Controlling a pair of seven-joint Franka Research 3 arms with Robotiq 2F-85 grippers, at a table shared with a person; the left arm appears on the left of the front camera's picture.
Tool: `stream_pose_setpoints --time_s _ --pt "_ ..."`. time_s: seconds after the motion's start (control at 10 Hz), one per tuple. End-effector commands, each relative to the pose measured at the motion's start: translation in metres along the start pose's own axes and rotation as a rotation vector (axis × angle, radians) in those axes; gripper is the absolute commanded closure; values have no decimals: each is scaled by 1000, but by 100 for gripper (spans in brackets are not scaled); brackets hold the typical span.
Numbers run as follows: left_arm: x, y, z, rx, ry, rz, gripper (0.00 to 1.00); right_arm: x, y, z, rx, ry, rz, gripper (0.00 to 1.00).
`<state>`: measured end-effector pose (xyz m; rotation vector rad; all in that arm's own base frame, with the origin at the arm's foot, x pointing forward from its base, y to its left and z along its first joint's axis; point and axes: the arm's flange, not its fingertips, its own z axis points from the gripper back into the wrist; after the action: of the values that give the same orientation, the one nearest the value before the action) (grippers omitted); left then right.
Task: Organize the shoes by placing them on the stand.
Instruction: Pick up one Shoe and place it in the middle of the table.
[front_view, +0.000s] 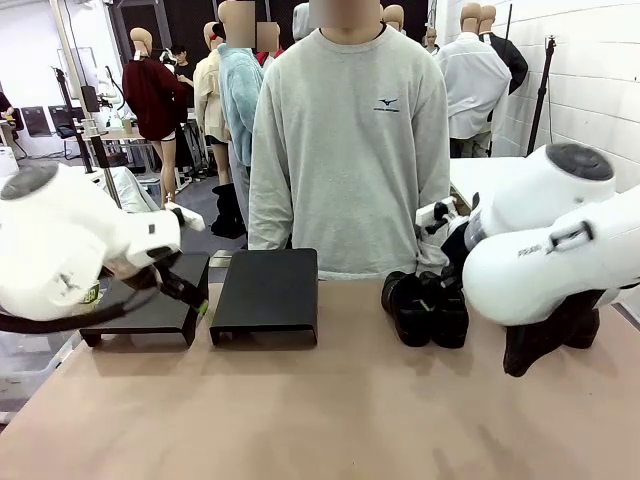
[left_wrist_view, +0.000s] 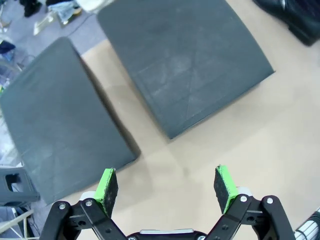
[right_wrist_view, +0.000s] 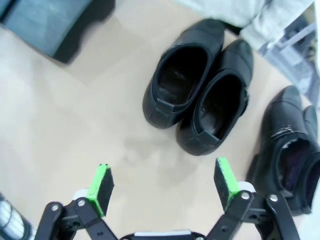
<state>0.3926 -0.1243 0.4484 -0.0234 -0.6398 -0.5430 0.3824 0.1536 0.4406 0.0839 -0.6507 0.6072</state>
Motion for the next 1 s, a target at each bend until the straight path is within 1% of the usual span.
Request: stream_pose_setpoints --time_s 0.0,0.1,0.2,0.4,0.6,0.7,0.8,0.9 --pt "-24 30 44 -94 35 33 0 -40 -17 42 121 -47 -50 0" --pt "-31 47 57 -197 44 18 0 -50 -29 59 160 -88 -98 0" --pt "-40 67 69 -262 4 45 0 -65 -42 76 203 -126 -152 0" --pt "-57 87 90 -339 -48 54 0 -94 -55 101 224 -136 -270 0" --pt "-71 94 101 -357 -64 63 0 -111 -60 122 215 -160 -293 0" --pt "-74 96 103 -366 -81 71 0 -114 -62 125 216 -149 -293 0" --pt "-73 94 102 -366 -81 62 0 -113 -66 120 226 -114 -280 0" --pt "-73 90 101 -322 -73 78 0 -110 -66 116 230 -87 -281 0"
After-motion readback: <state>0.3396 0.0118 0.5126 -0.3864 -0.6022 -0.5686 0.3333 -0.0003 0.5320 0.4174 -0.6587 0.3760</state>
